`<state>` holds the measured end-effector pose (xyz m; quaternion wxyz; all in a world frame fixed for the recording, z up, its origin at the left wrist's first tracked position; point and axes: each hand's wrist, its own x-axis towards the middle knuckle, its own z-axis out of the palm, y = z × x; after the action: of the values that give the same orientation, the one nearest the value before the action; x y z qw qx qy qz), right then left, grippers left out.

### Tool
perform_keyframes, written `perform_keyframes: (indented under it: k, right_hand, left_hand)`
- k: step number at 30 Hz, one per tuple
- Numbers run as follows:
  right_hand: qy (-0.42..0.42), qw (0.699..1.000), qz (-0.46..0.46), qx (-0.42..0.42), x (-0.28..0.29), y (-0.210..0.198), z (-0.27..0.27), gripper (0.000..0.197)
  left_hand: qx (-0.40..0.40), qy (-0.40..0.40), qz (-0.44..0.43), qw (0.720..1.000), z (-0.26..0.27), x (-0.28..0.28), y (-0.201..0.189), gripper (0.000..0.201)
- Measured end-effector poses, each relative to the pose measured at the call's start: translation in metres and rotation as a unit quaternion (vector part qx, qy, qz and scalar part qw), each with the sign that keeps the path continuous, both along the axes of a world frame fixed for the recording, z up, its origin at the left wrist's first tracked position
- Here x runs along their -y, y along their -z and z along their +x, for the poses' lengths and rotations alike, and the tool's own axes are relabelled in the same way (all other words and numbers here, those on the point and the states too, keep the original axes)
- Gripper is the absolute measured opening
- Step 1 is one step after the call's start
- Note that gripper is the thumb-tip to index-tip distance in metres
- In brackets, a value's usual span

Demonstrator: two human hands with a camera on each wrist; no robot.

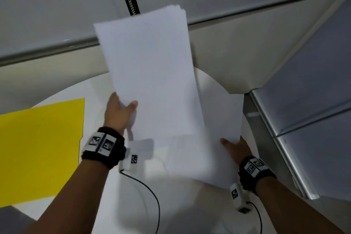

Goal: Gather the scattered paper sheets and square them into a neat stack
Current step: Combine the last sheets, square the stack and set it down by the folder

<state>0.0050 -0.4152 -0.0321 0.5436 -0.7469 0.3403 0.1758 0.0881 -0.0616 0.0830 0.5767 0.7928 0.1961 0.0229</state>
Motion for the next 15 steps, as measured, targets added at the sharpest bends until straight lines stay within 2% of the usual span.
perform_keyframes:
  k: [3,6,7,9,12,14,15]
  right_hand:
    - [0.037,0.998,0.057,-0.002,0.001,-0.002,0.0,0.064]
    - [0.09,0.986,0.135,-0.028,0.007,0.003,0.001,0.1]
    - [0.089,0.985,0.143,-0.026,0.009,0.006,0.001,0.106]
    - [0.046,0.992,0.115,-0.01,0.01,0.009,-0.002,0.099]
    - [-0.011,0.999,0.031,0.002,0.009,0.011,-0.004,0.067]
    - [-0.015,1.0,0.02,0.003,0.01,0.014,-0.003,0.063]
    - [-0.017,1.0,0.019,0.003,0.01,0.015,-0.003,0.064]
  left_hand:
    - [-0.111,0.077,0.015,0.991,-0.02,0.039,0.036,0.071]
    - [-0.207,0.201,0.098,0.952,-0.048,0.086,0.07,0.072]
    - [-0.226,0.242,0.126,0.935,-0.055,0.1,0.078,0.071]
    - [-0.235,0.284,0.179,0.912,-0.063,0.118,0.089,0.068]
    - [-0.221,0.281,0.218,0.908,-0.061,0.118,0.087,0.058]
    - [-0.192,0.244,0.249,0.917,-0.053,0.099,0.083,0.048]
    - [-0.192,0.194,0.261,0.926,-0.047,0.083,0.082,0.046]
